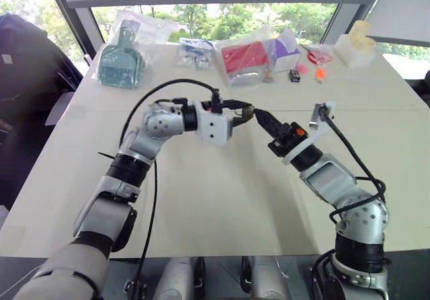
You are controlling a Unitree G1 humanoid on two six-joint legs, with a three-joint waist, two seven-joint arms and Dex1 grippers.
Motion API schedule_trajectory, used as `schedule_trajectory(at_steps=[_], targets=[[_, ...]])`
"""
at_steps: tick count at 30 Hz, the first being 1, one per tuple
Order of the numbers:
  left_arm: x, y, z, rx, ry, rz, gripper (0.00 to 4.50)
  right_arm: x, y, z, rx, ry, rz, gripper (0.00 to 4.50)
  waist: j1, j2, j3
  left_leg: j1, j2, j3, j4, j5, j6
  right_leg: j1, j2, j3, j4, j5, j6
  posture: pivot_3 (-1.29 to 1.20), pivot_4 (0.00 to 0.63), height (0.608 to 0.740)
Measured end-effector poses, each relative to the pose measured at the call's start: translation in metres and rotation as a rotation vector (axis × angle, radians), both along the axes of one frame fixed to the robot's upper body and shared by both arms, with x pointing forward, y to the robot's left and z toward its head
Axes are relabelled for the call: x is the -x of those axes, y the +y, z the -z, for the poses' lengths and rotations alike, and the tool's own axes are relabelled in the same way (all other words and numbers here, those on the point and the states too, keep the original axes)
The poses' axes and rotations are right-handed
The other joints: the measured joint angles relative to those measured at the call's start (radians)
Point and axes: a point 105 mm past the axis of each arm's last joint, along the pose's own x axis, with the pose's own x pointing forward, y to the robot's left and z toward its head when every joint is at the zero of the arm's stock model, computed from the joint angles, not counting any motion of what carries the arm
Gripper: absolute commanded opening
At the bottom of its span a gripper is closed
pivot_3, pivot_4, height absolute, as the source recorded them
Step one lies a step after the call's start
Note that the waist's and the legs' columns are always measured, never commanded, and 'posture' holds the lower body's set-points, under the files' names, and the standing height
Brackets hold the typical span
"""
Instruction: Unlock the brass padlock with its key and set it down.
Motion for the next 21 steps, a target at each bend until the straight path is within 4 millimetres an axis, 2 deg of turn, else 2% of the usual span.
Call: schedule_trajectory(at_steps=[6, 15, 17, 19, 21], targets=[[-0.002, 0.000, -0.005, 0.039, -0.120, -0.023, 0.71, -0.002, 0.003, -0.006, -0.087, 0.024, 0.006, 0.02, 0.001, 0.000, 0.000, 0.000, 0.000, 0.000, 0.000, 0.000, 0.000, 0.000, 0.000, 0.000, 0.000, 0.000, 0.000, 0.00, 0.150, 0.735], [-0.003, 0.003, -0.016, 0.083, -0.254, -0.052, 0.71, -0.005, 0.010, -0.017, -0.323, 0.104, -0.010, 0.02, -0.001, 0.000, 0.000, 0.000, 0.000, 0.001, 0.000, 0.001, -0.001, 0.000, 0.000, 0.000, 0.002, 0.000, 0.000, 0.00, 0.150, 0.735], [-0.005, 0.002, -0.017, 0.081, -0.242, -0.048, 0.71, -0.006, 0.008, -0.020, -0.285, 0.083, -0.004, 0.02, 0.000, 0.000, 0.000, 0.000, 0.000, 0.001, 0.000, 0.002, -0.004, 0.000, 0.000, 0.000, 0.002, 0.000, 0.000, 0.00, 0.150, 0.735], [-0.006, 0.000, -0.012, 0.066, -0.170, -0.032, 0.71, -0.006, 0.004, -0.017, -0.094, 0.020, 0.020, 0.02, 0.000, 0.000, 0.000, 0.000, 0.000, 0.002, 0.000, 0.002, -0.004, 0.000, 0.000, 0.000, 0.001, 0.000, 0.000, 0.00, 0.150, 0.735], [-0.006, 0.000, -0.006, 0.054, -0.111, -0.017, 0.71, -0.005, 0.001, -0.014, 0.034, -0.031, 0.030, 0.54, -0.002, 0.000, 0.000, 0.000, 0.000, 0.002, 0.000, 0.002, -0.004, 0.000, 0.000, 0.000, 0.001, 0.000, 0.000, 0.00, 0.150, 0.735]])
